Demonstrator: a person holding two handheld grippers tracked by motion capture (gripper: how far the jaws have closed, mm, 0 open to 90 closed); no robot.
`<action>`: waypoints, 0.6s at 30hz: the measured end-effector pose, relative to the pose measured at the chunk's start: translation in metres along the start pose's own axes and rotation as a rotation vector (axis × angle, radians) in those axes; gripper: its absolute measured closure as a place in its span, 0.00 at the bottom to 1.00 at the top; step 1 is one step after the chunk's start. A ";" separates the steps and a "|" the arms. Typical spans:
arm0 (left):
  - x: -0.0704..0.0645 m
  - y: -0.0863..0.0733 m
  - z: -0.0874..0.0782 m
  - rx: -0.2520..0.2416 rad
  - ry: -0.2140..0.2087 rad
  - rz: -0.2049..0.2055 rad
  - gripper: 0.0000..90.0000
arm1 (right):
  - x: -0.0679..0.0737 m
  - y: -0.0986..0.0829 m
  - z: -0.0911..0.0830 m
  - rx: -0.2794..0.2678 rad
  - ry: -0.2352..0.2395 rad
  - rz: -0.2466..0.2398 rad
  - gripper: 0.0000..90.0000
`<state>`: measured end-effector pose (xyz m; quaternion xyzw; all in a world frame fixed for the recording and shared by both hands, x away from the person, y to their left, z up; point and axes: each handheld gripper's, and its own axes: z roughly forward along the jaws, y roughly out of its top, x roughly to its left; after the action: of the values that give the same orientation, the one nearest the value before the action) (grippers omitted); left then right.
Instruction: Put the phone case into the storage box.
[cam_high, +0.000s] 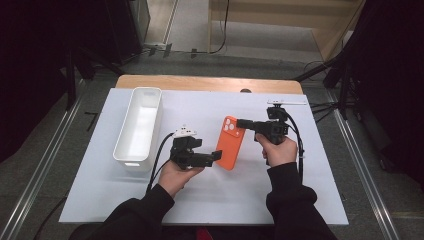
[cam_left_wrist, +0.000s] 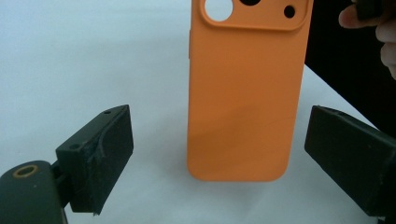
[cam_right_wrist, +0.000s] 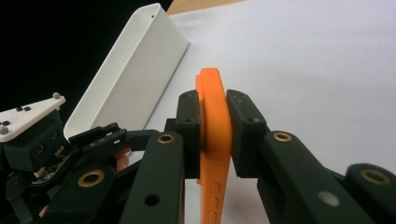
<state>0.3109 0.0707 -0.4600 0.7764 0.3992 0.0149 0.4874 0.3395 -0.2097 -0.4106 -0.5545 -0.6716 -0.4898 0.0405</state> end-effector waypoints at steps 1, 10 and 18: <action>0.001 0.000 0.000 0.003 0.001 -0.001 0.09 | 0.000 0.000 -0.001 -0.007 -0.006 -0.007 0.83; 0.005 0.002 0.000 0.078 0.008 -0.011 0.18 | 0.007 -0.002 -0.003 -0.020 -0.023 -0.047 0.83; 0.008 0.003 0.000 0.121 -0.013 0.007 0.19 | 0.018 -0.007 -0.004 -0.049 -0.043 -0.149 0.83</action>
<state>0.3180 0.0751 -0.4602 0.8059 0.3937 -0.0126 0.4419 0.3249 -0.1990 -0.4020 -0.5142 -0.6994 -0.4959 -0.0240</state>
